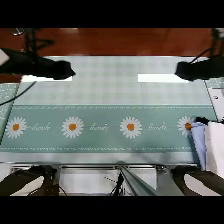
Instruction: Fold the shirts.
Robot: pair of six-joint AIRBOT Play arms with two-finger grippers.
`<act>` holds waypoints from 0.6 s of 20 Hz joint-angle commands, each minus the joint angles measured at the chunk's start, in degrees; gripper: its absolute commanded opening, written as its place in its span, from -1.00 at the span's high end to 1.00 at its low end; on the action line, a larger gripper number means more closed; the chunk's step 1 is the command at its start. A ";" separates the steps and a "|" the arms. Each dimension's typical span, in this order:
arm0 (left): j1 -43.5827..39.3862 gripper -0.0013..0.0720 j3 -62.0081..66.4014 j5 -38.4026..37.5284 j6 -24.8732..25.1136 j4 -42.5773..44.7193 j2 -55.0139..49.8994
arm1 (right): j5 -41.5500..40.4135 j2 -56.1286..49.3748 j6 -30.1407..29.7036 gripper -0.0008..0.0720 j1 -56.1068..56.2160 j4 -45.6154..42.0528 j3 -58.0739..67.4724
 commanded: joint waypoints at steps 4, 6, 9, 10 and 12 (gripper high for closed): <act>-1.40 0.91 -8.09 0.42 -5.90 15.08 -1.86 | 4.39 -13.44 4.13 0.89 6.80 -16.15 0.15; -0.94 0.91 -7.91 0.83 -5.88 15.17 -1.86 | 3.72 -13.00 4.11 0.89 6.80 -16.13 0.15; -1.05 0.91 -7.93 0.61 -5.90 15.15 -1.92 | 3.91 -12.81 4.17 0.89 6.80 -16.06 0.15; -1.07 0.91 -7.93 0.68 -5.90 15.15 -2.01 | 3.91 -12.79 4.17 0.89 6.80 -16.09 0.15; -1.07 0.91 -7.93 0.68 -5.90 15.15 -2.19 | 3.91 -12.79 4.17 0.89 6.80 -16.11 0.15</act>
